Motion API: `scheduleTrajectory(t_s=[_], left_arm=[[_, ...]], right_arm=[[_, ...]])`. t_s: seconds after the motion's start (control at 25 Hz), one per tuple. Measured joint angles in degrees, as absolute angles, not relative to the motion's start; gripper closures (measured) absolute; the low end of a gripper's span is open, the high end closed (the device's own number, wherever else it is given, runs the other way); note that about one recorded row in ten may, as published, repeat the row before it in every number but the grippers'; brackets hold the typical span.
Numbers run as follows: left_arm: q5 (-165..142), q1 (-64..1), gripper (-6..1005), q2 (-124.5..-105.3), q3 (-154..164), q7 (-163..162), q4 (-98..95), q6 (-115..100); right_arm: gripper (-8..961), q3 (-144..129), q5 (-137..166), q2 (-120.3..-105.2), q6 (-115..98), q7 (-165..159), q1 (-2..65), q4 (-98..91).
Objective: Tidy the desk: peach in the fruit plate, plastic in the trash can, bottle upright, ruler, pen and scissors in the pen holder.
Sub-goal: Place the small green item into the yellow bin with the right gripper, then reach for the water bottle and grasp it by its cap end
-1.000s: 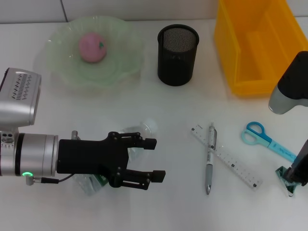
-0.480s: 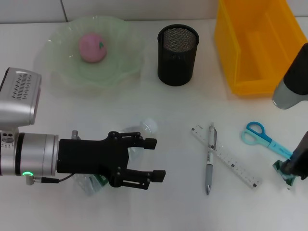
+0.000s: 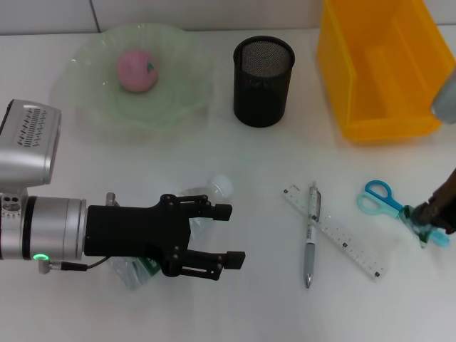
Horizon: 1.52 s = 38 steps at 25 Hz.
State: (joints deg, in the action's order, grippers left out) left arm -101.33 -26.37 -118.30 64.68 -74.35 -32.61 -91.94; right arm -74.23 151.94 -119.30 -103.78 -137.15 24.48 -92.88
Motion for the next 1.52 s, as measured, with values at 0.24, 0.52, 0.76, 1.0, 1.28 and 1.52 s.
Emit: scheduleTrajectory(t_s=[0.24, 0.52, 0.76, 1.0, 1.28, 1.52], left_arm=[[-101.3, -26.4, 195, -118.3, 64.7, -74.4, -32.6, -91.9], [-101.3, -26.5, 196, -118.3, 64.7, -74.4, -32.6, -91.9], [-101.3, -26.5, 198, -118.3, 64.7, -74.4, -32.6, -92.0], [-101.3, -26.6, 199, -118.3, 64.5, -74.4, -32.6, -92.1], [-101.3, -26.6, 200, -118.3, 64.3, -74.4, -32.6, -92.2], [-101.3, -26.6, 202, -118.24, 64.2, -74.4, -32.6, -92.4]], right_arm=[[925, -66.7, 149.9, -119.21, -103.3, -136.6, 25.2, -95.1], [916, -52.4, 145.9, -119.01, -98.7, -136.5, 29.9, -96.6], [908, -49.7, 143.7, -119.0, -75.6, -135.7, 34.4, -79.2], [900, -49.9, 141.2, -118.98, -66.3, -132.9, 37.6, -66.5], [891, -49.9, 140.6, -119.08, -65.5, -132.1, 37.1, -65.7], [684, -49.5, 134.5, -118.77, -76.9, -130.0, 32.6, -74.4]])
